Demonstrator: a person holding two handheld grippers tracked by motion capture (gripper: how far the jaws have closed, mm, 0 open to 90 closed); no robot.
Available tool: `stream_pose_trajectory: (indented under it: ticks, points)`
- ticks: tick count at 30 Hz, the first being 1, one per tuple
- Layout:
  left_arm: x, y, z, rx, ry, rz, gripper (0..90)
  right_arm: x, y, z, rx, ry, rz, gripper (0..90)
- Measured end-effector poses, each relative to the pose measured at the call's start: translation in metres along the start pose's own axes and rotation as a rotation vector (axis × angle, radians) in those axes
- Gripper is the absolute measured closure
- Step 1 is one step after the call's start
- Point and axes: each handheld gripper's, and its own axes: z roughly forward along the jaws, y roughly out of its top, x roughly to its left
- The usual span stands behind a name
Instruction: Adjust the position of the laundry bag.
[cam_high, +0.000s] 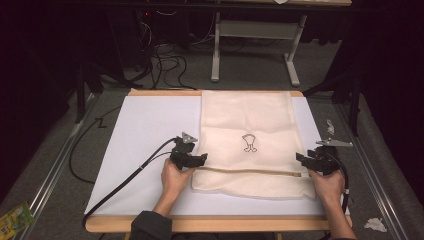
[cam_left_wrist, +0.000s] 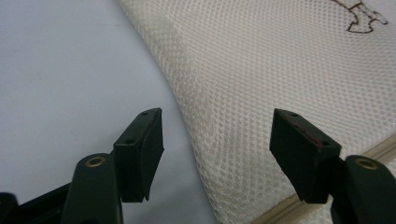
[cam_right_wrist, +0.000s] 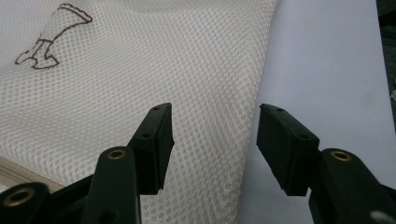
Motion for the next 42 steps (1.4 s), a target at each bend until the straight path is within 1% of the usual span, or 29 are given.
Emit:
stream_pose_trajectory:
  ticks: [2,5,8,10,12,14,15,16,17,18,19,21,23,24,26,28,31,33,35,37,40,42]
  points:
    - [0.001,0.0,0.004,0.004,-0.002,-0.015,35.4,0.0,0.001,0.002,0.012,-0.004,0.009,46.6]
    - [0.002,0.001,0.008,0.007,0.004,-0.024,36.4,-0.001,0.002,0.004,0.022,-0.009,0.016,47.0]
    - [0.004,0.002,0.012,0.013,0.005,-0.042,37.1,-0.004,0.003,0.008,0.035,-0.008,0.031,48.4]
    - [0.003,0.002,0.013,0.015,0.004,-0.042,37.8,-0.007,0.003,0.01,0.043,0.001,0.043,49.9]
    - [0.002,0.001,0.016,0.024,0.009,-0.035,39.1,-0.008,0.003,0.012,0.055,-0.003,0.049,51.5]
    - [0.0,0.002,0.017,0.021,0.022,-0.006,41.4,-0.009,0.003,0.015,0.072,-0.003,0.054,53.6]
    - [-0.001,0.003,0.018,0.024,0.017,0.004,43.7,-0.009,0.003,0.015,0.076,-0.004,0.054,55.7]
    - [-0.002,0.003,0.018,0.024,0.016,0.01,47.8,-0.01,0.003,0.017,0.078,0.005,0.053,61.2]
    - [-0.003,0.004,0.018,0.026,0.018,0.018,49.1,-0.011,0.002,0.017,0.08,0.015,0.053,63.5]
    - [-0.004,0.004,0.019,0.023,0.011,0.021,51.7,-0.012,0.003,0.019,0.094,0.026,0.058,65.6]
    - [-0.005,0.005,0.019,0.028,-0.003,0.009,55.5,-0.013,0.003,0.02,0.098,0.032,0.061,68.1]
    - [-0.005,0.005,0.019,0.029,0.005,0.017,59.7,-0.013,0.002,0.02,0.102,0.037,0.056,75.9]
    - [-0.004,0.005,0.018,0.033,0.001,0.018,67.1,-0.014,0.002,0.02,0.102,0.049,0.05,81.8]
    - [-0.004,0.005,0.018,0.029,0.001,0.02,74.2,-0.013,0.002,0.02,0.101,0.057,0.046,84.7]
    - [-0.003,0.006,0.016,0.021,-0.008,0.027,81.9,-0.012,0.003,0.02,0.099,0.058,0.025,87.1]
    - [-0.002,0.006,0.016,0.017,-0.024,0.035,84.8,-0.012,0.002,0.019,0.082,0.071,0.02,88.1]
    - [0.0,0.007,0.013,0.004,-0.033,0.038,86.0,-0.012,0.002,0.016,0.064,0.075,0.011,88.2]
    - [0.0,0.009,0.008,-0.019,-0.043,0.028,86.2,-0.013,0.001,0.013,0.046,0.079,0.004,88.2]
    - [0.0,0.011,0.005,-0.031,-0.049,0.024,86.3,-0.012,0.0,0.012,0.036,0.083,0.007,88.2]
    - [0.001,0.012,0.0,-0.045,-0.049,0.031,86.3,-0.012,0.0,0.009,0.033,0.084,0.001,88.2]
    - [0.004,0.013,-0.004,-0.047,-0.047,0.032,86.3,-0.01,0.001,0.006,0.003,0.098,0.002,88.3]
    - [0.005,0.014,-0.008,-0.06,-0.046,0.035,86.3,-0.009,0.001,0.006,-0.007,0.107,-0.005,88.3]
